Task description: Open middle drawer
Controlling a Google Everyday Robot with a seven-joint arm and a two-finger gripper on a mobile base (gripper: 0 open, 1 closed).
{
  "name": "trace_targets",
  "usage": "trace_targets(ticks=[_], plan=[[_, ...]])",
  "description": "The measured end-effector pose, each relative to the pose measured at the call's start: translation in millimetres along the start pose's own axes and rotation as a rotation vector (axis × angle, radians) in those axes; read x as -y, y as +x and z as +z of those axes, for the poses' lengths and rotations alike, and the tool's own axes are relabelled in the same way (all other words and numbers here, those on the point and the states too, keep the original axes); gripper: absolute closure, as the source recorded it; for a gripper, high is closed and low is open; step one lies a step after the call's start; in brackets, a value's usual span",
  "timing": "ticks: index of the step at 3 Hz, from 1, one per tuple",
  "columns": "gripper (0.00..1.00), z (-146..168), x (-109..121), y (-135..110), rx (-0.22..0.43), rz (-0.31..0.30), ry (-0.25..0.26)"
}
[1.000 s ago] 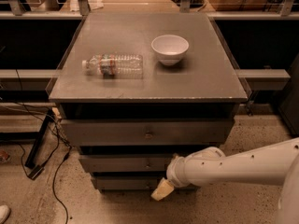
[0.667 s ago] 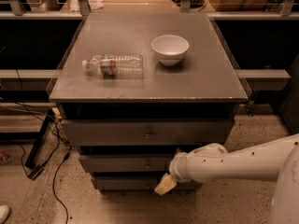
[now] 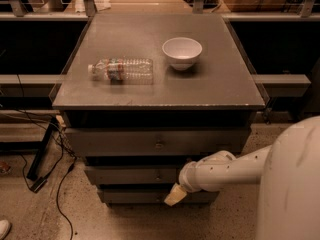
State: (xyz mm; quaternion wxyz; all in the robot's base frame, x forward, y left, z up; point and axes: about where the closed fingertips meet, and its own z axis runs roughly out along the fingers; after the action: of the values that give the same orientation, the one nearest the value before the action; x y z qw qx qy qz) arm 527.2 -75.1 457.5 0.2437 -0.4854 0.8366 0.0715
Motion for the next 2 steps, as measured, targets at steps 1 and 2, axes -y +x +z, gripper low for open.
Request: trace_targets(ticks=[1, 2], plan=[[0.0, 6.1, 1.3, 2.7, -0.008, -0.012, 0.0], [0.0, 16.0, 1.5, 8.1, -0.017, -0.02, -0.007]])
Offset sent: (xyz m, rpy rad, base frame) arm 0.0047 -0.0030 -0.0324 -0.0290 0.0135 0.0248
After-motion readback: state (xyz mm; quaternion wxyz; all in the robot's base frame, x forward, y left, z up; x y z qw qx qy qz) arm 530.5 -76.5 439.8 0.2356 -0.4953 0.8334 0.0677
